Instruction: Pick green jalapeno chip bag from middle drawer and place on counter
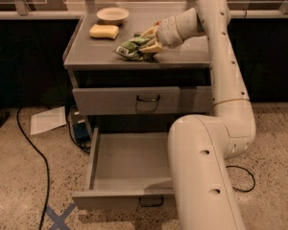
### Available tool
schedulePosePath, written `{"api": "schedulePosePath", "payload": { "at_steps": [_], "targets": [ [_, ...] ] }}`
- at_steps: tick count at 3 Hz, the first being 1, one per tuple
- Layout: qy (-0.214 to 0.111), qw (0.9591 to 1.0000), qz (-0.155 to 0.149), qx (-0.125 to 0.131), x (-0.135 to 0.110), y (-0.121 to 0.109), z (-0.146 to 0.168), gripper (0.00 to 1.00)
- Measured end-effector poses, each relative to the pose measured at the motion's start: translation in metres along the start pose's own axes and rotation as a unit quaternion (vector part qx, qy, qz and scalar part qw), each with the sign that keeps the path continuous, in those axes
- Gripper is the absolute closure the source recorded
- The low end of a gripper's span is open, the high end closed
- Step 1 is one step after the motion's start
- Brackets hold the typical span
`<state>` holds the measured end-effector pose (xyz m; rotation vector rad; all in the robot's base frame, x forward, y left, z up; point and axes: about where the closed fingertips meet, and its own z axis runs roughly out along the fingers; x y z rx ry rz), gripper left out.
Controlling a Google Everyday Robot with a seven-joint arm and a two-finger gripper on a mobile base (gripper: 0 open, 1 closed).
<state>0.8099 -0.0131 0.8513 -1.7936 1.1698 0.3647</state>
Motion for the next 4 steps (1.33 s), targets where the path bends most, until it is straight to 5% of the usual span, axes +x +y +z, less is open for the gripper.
{"api": "schedulePosePath", "payload": {
  "at_steps": [2, 3, 4],
  "targets": [
    [0.0, 1.0, 0.0, 0.0, 0.0, 0.0, 0.0, 0.12],
    [0.0, 1.0, 0.0, 0.0, 0.0, 0.0, 0.0001, 0.0],
    [0.0, 1.0, 0.0, 0.0, 0.0, 0.0, 0.0001, 0.0]
  ]
}}
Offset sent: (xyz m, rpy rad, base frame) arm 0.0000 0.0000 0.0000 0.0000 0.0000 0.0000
